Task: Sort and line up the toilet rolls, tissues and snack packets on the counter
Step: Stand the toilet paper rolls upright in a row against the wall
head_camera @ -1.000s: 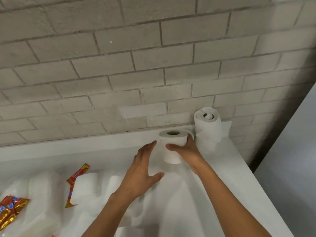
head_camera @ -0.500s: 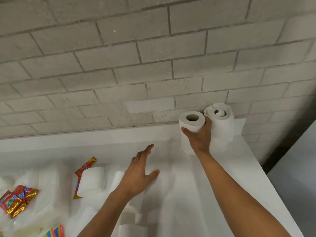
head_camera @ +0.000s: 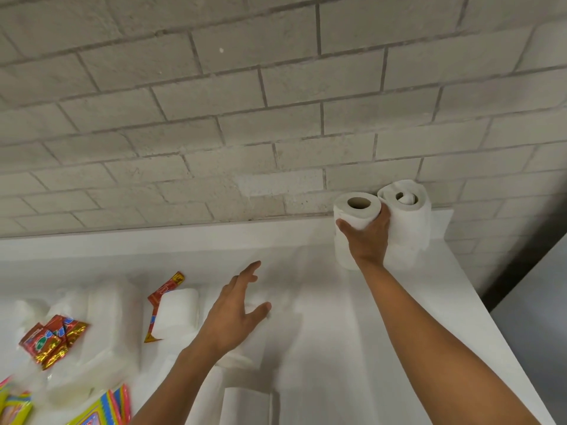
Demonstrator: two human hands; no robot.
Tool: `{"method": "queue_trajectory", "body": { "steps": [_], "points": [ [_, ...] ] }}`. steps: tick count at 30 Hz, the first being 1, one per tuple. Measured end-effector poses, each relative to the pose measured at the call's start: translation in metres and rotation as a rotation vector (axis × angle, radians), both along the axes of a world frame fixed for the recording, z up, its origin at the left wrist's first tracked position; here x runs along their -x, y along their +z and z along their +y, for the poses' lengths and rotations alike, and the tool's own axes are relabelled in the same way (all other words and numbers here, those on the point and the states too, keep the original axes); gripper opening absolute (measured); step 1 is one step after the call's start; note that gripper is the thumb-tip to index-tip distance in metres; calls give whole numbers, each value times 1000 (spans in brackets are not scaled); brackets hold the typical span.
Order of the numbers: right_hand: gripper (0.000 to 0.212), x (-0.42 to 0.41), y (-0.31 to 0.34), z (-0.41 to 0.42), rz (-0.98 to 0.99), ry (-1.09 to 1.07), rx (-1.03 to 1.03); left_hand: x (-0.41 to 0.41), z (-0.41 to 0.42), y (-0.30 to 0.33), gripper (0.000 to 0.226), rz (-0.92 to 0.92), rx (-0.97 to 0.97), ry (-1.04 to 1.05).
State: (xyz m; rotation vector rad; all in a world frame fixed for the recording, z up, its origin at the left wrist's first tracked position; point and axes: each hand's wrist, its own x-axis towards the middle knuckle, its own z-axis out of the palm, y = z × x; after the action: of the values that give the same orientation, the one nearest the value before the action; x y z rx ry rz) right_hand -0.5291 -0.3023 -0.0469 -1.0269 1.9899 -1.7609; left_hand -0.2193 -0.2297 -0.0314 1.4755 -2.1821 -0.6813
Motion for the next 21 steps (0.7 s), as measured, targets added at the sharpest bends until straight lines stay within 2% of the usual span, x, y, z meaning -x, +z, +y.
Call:
{"method": "queue_trajectory", "body": {
  "steps": [21],
  "points": [
    [103, 5, 1, 7, 3, -27, -5, -38, 6, 1, 67, -19, 18, 162]
  ]
}}
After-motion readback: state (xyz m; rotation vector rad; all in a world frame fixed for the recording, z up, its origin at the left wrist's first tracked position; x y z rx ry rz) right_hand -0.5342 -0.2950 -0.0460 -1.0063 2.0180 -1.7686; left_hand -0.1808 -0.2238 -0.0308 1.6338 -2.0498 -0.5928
